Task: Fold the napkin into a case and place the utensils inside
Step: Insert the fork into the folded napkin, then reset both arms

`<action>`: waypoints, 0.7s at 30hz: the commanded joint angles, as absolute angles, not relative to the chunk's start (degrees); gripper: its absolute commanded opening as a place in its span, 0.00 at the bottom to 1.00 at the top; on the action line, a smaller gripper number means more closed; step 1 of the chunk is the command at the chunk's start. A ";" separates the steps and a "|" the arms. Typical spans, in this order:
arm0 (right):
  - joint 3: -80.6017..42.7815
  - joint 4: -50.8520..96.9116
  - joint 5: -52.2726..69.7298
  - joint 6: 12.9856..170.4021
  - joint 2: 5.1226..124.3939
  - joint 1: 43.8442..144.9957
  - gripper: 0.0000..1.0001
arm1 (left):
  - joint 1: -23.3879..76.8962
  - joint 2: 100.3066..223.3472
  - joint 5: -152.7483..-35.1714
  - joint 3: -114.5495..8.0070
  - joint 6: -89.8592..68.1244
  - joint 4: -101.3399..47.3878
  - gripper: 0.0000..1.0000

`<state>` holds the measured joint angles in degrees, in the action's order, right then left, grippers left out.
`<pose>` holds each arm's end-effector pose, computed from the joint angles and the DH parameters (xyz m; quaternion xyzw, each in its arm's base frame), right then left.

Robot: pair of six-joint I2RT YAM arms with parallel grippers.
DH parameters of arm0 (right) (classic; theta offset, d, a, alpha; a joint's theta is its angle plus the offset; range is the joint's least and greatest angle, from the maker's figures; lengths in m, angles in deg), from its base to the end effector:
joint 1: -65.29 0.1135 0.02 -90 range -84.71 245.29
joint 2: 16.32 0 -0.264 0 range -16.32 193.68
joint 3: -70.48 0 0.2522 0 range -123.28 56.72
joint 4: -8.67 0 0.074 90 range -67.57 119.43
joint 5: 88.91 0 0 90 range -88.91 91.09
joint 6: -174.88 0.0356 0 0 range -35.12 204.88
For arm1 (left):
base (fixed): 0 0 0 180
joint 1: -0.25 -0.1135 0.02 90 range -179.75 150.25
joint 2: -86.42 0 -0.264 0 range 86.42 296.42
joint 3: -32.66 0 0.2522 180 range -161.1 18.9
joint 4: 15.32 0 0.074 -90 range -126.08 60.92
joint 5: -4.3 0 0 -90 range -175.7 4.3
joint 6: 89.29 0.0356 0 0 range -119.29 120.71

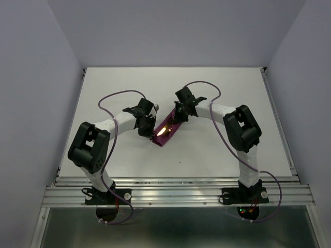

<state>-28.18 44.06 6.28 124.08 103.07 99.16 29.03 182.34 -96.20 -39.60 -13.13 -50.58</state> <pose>0.3689 0.2515 0.1634 0.0313 0.9552 0.2081 0.2081 0.2901 -0.1667 0.1815 0.1490 0.9481 -0.1791 0.2165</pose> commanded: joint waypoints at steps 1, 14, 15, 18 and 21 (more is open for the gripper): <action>-31.07 45.19 5.48 122.32 101.02 99.75 0.02 | 29.08 178.36 -94.76 -42.00 -12.82 -52.89 0.00; -33.27 55.64 -19.64 121.44 83.89 97.72 0.85 | 29.08 171.86 -92.99 -50.80 -11.15 -57.12 0.00; -34.06 58.53 -21.22 121.44 81.18 97.20 1.00 | 29.08 171.15 -93.08 -51.23 -11.15 -56.51 0.00; -34.16 63.02 -30.00 121.18 76.94 97.20 1.00 | 29.00 168.78 -92.91 -52.55 -11.50 -55.10 0.00; -31.45 65.58 -38.45 122.05 71.58 97.20 1.00 | 28.82 167.20 -93.43 -54.31 -12.47 -53.52 0.00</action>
